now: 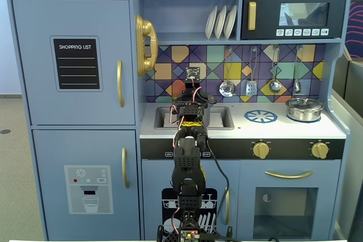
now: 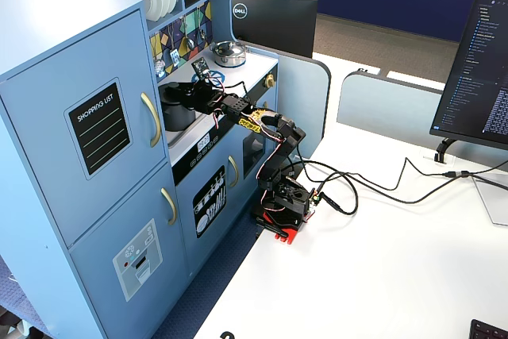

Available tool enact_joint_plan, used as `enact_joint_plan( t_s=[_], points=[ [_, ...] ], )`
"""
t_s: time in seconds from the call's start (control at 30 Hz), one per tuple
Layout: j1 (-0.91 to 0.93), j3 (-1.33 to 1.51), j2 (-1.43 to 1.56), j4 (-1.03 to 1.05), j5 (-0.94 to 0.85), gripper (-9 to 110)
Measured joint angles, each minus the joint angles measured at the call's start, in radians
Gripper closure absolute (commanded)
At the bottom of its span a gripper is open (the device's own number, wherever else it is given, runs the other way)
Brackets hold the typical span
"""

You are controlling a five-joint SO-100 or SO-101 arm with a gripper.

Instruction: Take off the lid from the gray recipient and place it on the counter

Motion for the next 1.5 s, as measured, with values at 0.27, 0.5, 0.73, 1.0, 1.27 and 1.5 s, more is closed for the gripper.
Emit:
enact_joint_plan(
  t_s=[0.27, 0.5, 0.73, 1.0, 1.27, 1.5],
  points=[
    [0.0, -0.015, 0.029, 0.0, -0.02, 102],
    [0.089, -0.028, 0.072, 0.0, -0.025, 102],
    [0.256, -0.028, 0.109, 0.0, 0.02, 102],
    [0.426, 0.1, 0.118, -0.127, 0.049, 102],
    [0.518, 0.156, 0.006, -0.27, 0.067, 102],
    [0.545, 0.161, -0.106, -0.353, 0.067, 102]
  ],
)
